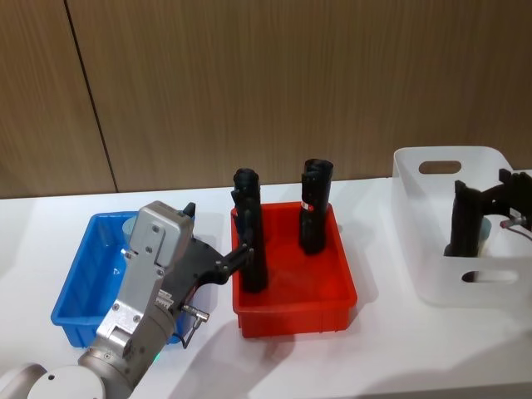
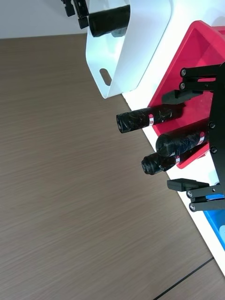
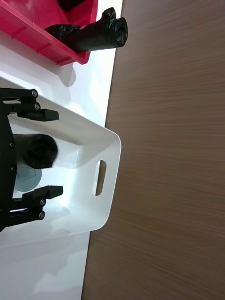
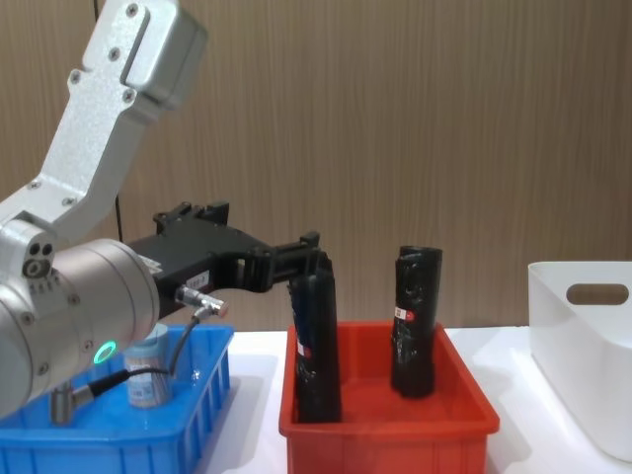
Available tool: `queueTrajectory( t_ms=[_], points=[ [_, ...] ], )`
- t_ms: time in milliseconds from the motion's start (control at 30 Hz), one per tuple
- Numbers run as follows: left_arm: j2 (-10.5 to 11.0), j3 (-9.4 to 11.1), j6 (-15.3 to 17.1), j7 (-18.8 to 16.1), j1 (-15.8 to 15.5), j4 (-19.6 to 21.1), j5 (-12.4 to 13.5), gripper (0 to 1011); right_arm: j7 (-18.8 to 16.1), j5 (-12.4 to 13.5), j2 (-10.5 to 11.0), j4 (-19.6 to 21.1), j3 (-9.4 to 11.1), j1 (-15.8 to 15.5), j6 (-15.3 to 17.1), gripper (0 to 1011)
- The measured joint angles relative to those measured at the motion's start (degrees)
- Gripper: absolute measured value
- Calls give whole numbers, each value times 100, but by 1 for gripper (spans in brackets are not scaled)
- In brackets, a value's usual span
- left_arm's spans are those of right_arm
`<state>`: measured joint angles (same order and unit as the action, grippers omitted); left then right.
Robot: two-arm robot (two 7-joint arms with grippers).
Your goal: Pick the cotton swabs from the blue box and place them into the white box.
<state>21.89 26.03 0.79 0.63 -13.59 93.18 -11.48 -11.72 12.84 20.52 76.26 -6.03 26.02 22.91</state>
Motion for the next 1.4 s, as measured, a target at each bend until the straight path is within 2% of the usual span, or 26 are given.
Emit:
queueTrajectory(
  t_ms=[100,233,1400],
  points=[
    [0,0,0,0,0,0,0,1004,7,8,4,28,4,-21,4,929],
    [0,0,0,0,0,0,0,1004,15,18,12,66,14,-47,5,1002],
    [0,0,0,0,0,0,0,1004,62,20,30,199,42,-140,-49,1002]
  ],
)
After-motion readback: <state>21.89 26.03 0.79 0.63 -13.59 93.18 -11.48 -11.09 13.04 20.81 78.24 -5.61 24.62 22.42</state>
